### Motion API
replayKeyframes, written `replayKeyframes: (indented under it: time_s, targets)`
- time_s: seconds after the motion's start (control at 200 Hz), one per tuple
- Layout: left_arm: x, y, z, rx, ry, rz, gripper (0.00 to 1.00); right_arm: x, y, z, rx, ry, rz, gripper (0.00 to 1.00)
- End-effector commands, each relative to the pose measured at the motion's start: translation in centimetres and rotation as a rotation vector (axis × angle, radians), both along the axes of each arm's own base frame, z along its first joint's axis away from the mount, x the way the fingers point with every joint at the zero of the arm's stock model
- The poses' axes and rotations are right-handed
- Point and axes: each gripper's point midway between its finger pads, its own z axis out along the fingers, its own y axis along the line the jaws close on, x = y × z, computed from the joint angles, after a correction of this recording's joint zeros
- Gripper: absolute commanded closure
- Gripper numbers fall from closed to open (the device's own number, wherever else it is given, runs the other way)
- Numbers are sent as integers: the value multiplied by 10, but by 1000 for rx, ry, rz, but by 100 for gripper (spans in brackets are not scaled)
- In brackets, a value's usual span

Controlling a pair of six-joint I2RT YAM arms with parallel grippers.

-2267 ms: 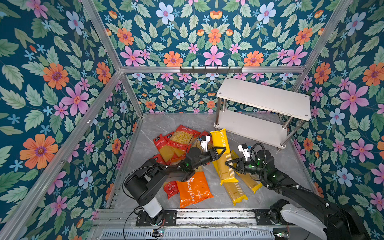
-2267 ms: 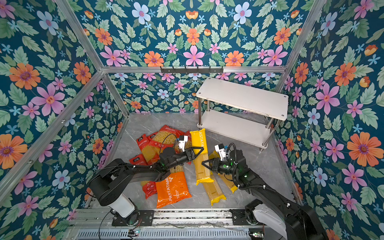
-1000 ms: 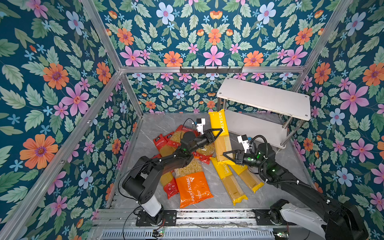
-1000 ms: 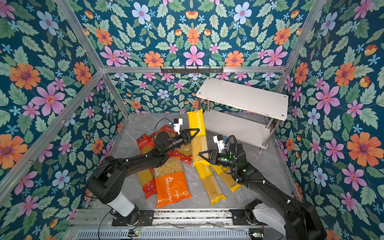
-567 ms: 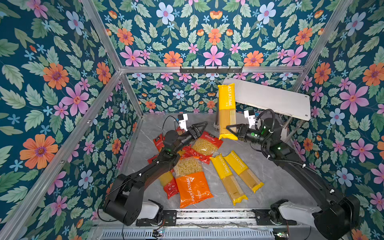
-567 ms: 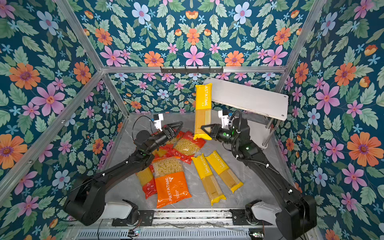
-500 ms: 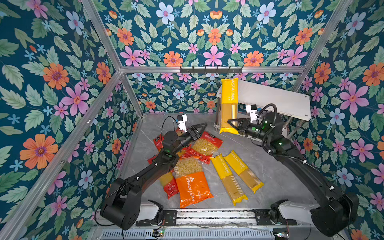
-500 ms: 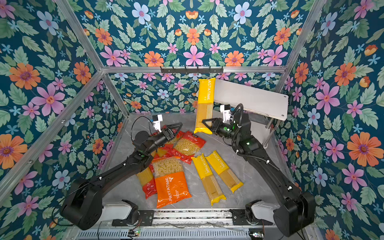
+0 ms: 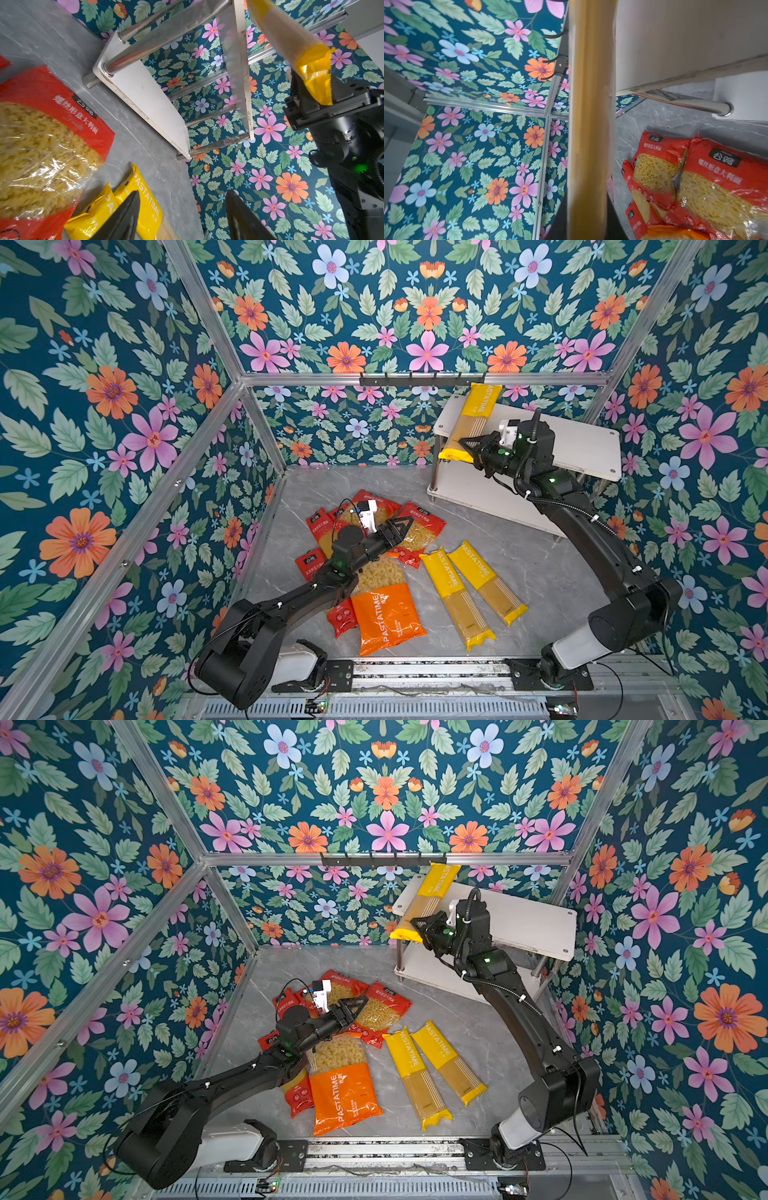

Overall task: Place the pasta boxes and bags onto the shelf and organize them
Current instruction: 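Carry the yellow spaghetti pack with the right gripper onto the upper shelf, then release the pack on the upper shelf and withdraw the right gripper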

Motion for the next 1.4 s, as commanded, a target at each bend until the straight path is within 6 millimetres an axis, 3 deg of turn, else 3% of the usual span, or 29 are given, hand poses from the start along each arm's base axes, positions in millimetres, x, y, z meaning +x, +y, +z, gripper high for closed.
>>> replayKeyframes:
  time_s: [0.0, 0.12, 0.145, 0.255, 0.375, 0.44, 0.645, 0.87, 0.935, 1.04, 1.2, 1.395]
  targets:
    - [0, -1, 8, -10, -40, -1, 33, 14, -5, 31, 45, -104, -51, 94]
    - [0, -3, 8, -13, -40, -5, 33, 24, -1, 33, 41, -89, -43, 94]
    - [0, -3, 6, -11, -37, -6, 33, 37, 3, 18, 28, -54, -43, 93]
    - [-1, -6, 9, -20, -40, -10, 33, 54, 7, 11, 46, -19, -40, 90]
    - [-3, -8, 10, -18, -43, -11, 33, 71, 11, 8, 36, -2, -37, 81]
    - [-4, -8, 10, -20, -43, -12, 33, 76, 11, 6, 33, 7, -26, 71]
    - [-4, -7, 6, -11, -38, -4, 33, 65, 9, -9, 41, 25, -6, 50]
    - [-4, -14, 6, -14, -39, -21, 33, 46, 9, -21, 36, 36, 33, 41]
    - [-4, -14, 6, -13, -39, -20, 33, 40, 10, -25, 35, 36, 49, 42]
    - [-5, -18, 1, -8, -31, -26, 33, 35, 12, -24, 18, 26, 70, 54]
    - [-8, -27, 1, -11, -28, -49, 33, 44, 6, -15, -4, 6, 88, 73]
    - [-9, -29, -5, 3, -18, -42, 33, 57, -5, -12, 5, 4, 85, 82]
